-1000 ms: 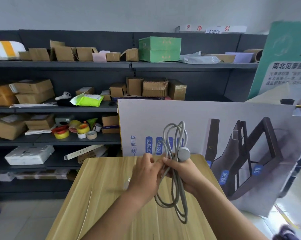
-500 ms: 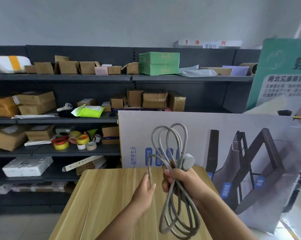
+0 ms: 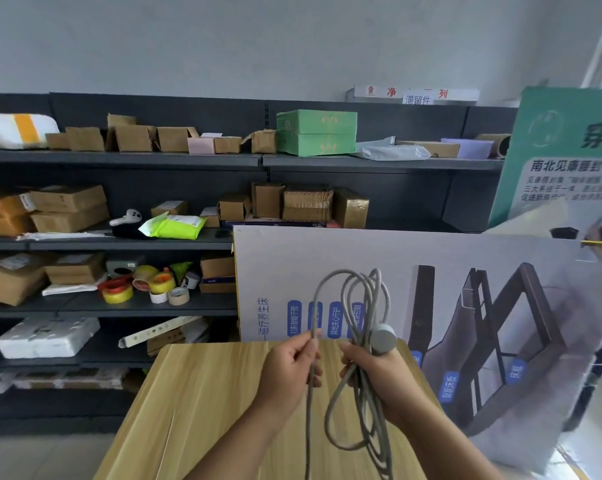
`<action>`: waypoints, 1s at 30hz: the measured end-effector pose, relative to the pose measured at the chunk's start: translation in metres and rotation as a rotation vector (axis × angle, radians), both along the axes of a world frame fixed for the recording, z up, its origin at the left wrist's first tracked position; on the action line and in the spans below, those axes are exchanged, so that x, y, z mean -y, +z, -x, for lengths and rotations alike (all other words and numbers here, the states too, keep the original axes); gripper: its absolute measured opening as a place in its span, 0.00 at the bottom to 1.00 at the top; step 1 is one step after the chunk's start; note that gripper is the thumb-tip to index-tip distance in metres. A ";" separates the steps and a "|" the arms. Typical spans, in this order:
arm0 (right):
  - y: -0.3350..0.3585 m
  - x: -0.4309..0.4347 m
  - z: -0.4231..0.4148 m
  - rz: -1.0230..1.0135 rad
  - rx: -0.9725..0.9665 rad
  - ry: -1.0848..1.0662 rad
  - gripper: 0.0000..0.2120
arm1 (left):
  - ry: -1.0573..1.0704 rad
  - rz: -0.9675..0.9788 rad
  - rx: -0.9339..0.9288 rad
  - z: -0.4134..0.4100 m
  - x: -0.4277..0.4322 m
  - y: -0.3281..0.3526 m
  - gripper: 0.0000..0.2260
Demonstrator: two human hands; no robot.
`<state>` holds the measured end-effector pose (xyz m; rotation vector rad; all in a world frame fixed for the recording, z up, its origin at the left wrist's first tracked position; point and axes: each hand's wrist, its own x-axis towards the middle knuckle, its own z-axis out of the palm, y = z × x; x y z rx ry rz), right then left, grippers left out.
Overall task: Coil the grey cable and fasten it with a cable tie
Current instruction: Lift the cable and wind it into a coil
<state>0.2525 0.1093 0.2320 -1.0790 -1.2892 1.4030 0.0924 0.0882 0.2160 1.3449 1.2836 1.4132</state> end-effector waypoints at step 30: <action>0.021 0.020 0.021 -0.050 -0.407 0.255 0.07 | -0.237 0.868 0.569 0.012 -0.017 -0.075 0.15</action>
